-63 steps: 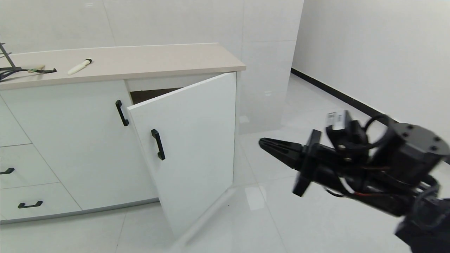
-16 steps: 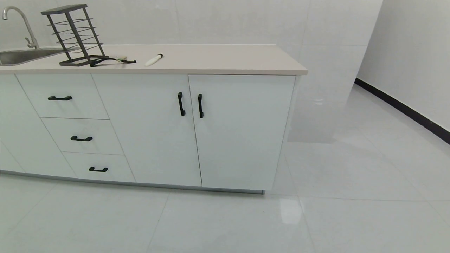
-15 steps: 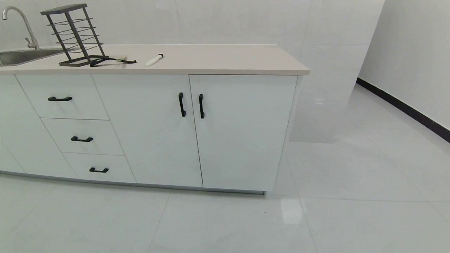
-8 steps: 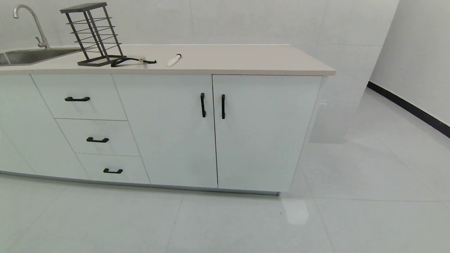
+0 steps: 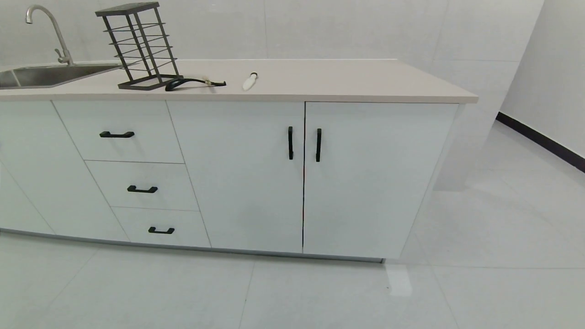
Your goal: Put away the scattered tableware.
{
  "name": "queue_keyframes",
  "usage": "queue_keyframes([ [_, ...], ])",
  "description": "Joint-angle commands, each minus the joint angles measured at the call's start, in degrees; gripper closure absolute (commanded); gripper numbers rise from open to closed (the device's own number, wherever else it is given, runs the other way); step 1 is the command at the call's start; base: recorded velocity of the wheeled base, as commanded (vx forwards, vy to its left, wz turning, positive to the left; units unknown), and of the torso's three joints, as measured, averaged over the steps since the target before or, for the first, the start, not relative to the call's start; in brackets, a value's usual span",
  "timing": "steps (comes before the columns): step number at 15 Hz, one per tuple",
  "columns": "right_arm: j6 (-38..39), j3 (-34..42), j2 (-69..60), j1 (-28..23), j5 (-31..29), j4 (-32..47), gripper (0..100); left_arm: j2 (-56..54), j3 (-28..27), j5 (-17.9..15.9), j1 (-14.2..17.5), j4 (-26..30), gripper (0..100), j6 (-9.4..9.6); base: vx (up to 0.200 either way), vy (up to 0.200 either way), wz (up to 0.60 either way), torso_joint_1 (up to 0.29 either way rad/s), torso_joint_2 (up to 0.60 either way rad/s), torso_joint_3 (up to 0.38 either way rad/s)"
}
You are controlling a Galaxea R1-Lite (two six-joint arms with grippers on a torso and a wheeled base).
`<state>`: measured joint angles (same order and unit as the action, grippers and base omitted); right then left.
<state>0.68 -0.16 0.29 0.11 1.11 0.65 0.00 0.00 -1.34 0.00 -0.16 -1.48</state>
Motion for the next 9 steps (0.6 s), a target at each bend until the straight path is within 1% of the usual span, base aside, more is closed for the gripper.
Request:
queue_keyframes([
  [1, 0.02, -0.02, 0.15, -0.02, 0.03, -0.03, 100, 0.00, 0.00, 0.02, 0.00, -0.02, 0, -0.02, 0.200, 0.000, 0.00, -0.002, 0.00, 0.002],
  [3, 0.02, -0.02, 0.15, -0.02, 0.03, -0.03, 100, 0.00, 0.00, 0.02, 0.00, -0.02, 0, 0.16, 0.200, 0.000, 0.00, 0.000, 0.00, 0.002],
  [9, 0.02, -0.02, 0.15, -0.11, 0.03, -0.03, 100, 0.00, 0.00, -0.07, 0.00, -0.02, 0, 0.42, 0.000, 0.200, 0.00, 0.004, 0.00, 0.002],
])
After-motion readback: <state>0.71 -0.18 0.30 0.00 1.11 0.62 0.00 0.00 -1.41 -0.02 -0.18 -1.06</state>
